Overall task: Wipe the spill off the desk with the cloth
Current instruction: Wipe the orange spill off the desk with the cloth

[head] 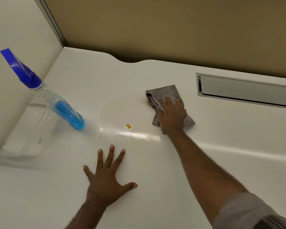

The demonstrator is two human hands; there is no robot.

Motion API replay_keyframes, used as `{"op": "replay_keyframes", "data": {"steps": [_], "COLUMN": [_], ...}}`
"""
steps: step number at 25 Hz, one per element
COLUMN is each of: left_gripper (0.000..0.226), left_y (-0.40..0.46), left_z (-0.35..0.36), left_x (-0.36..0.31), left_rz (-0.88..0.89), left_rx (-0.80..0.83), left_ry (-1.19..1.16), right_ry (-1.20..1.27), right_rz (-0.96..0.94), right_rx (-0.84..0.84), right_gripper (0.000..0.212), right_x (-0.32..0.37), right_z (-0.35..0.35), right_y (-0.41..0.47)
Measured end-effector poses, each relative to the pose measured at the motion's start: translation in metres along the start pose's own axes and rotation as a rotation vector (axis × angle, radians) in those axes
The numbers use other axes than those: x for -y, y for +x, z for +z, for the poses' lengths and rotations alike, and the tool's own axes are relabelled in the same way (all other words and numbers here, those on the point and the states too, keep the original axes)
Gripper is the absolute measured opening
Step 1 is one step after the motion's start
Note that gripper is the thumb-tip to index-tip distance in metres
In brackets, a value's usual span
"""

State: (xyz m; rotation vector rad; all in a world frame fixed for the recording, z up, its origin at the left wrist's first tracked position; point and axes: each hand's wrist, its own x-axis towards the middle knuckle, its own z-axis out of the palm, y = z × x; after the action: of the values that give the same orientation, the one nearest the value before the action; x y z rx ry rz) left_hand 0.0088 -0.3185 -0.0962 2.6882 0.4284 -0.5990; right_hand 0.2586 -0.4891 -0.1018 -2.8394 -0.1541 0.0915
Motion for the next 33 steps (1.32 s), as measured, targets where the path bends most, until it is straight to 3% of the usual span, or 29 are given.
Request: {"op": "replay_keyframes", "data": {"steps": [8, 14, 17, 20, 25, 28, 33], "left_gripper": [0.116, 0.116, 0.114, 0.112, 0.109, 0.109, 0.109], "left_y": [0.002, -0.020, -0.034, -0.039, -0.042, -0.046, -0.051], "left_z": [0.002, 0.013, 0.017, 0.016, 0.014, 0.014, 0.009], "left_x": [0.002, 0.009, 0.018, 0.023, 0.025, 0.029, 0.036], "left_rz": [0.004, -0.080, -0.094, -0.088, -0.068, -0.072, -0.087], "left_rx": [0.006, -0.080, -0.100, -0.104, -0.110, -0.120, -0.162], "left_ry": [0.016, 0.008, -0.006, -0.025, -0.030, -0.026, -0.042], "right_ry": [0.009, -0.002, -0.001, -0.018, -0.045, -0.125, -0.081], "right_rz": [-0.574, -0.737, -0.684, -0.542, -0.129, 0.011, -0.001], "right_rx": [0.205, 0.220, 0.204, 0.074, -0.099, -0.078, 0.070], "right_gripper": [0.041, 0.042, 0.042, 0.046, 0.055, 0.066, 0.076], "right_x": [0.053, 0.033, 0.006, -0.032, -0.064, -0.038, 0.011], "right_z": [0.019, 0.021, 0.014, 0.004, -0.006, 0.000, 0.015], "right_y": [-0.045, -0.090, -0.129, -0.166, -0.170, -0.128, -0.047]}}
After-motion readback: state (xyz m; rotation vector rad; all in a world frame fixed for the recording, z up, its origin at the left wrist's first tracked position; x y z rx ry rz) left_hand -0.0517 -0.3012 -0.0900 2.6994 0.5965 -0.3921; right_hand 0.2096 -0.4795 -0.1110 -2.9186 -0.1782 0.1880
